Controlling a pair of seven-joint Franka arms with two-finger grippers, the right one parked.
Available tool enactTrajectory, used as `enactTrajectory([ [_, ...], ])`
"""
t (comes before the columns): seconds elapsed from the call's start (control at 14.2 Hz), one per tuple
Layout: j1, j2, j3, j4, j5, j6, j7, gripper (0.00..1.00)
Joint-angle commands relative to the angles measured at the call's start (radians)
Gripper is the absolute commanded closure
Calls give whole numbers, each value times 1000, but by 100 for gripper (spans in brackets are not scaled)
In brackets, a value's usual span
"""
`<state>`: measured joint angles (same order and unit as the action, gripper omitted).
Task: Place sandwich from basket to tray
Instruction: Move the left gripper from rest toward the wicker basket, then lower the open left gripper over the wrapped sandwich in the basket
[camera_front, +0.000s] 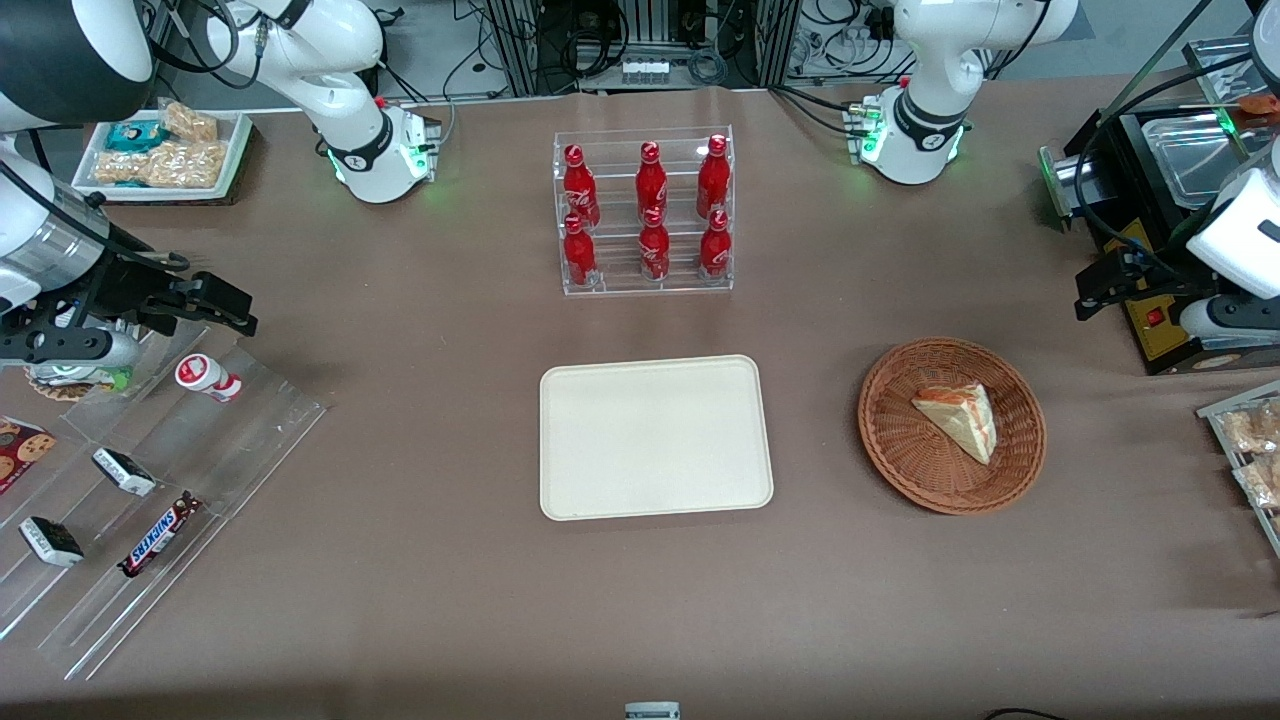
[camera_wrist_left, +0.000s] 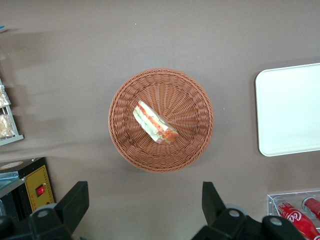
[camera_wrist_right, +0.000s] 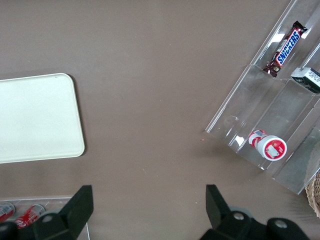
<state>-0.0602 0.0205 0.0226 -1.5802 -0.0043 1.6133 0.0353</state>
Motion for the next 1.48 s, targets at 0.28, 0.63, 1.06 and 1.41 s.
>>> enactTrajectory([
  [0.28,8,15,-9,17,18,-75,-9,0],
  [0.63,8,18,-7,-99,18,-37,-12,0],
  [1.06,11,29,-4,-397,27,324,-96,0],
  [1.41,8,35,-6,-549,27,549,-634,0],
])
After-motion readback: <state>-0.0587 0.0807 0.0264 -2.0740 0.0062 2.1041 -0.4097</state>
